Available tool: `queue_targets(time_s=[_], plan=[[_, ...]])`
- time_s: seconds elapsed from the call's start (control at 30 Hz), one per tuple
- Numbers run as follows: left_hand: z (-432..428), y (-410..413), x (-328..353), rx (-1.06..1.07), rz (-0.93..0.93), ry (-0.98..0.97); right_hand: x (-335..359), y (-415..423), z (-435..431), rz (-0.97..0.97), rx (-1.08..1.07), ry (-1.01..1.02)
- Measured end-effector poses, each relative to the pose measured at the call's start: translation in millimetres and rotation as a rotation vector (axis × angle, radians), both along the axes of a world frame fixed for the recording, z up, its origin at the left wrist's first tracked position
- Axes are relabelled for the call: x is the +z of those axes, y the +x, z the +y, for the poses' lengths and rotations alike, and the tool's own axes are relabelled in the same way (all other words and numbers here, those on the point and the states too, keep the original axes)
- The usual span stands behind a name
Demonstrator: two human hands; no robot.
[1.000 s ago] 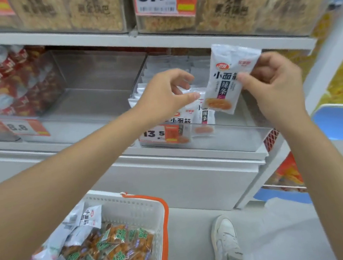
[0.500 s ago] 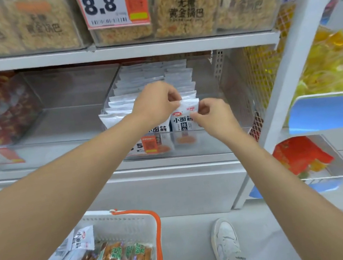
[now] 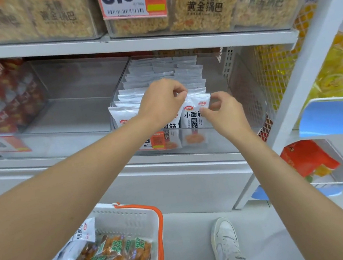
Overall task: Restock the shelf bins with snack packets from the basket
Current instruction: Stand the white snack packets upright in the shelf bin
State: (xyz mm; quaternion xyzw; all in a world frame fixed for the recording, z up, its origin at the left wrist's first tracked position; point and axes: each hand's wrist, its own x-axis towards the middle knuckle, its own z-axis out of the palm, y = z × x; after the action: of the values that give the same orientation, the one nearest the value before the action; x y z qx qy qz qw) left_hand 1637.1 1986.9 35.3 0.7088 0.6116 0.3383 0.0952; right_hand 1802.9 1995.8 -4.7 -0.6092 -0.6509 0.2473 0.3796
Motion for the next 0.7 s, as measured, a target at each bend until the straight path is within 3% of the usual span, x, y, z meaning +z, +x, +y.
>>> queue_targets(time_s=[0.13,0.23,0.33,0.43,0.7], plan=[[-19,-13,-2,0.027,0.036,0.149,8,-12,-17,0.028,-0.063,0.328],[-44,-29,-8,0.073,-0.041,0.163,7,-39,-40,0.073,0.063,0.462],[-81,-54,-21,0.125,-0.138,0.112,-10,-71,-64,0.027,0.243,0.443],[-119,-94,-45,0.192,-0.119,-0.008,-37,-104,-86,-0.098,0.429,0.41],[-206,-206,-121,0.216,0.021,-0.569,-127,-186,-137,-0.54,0.943,0.061]])
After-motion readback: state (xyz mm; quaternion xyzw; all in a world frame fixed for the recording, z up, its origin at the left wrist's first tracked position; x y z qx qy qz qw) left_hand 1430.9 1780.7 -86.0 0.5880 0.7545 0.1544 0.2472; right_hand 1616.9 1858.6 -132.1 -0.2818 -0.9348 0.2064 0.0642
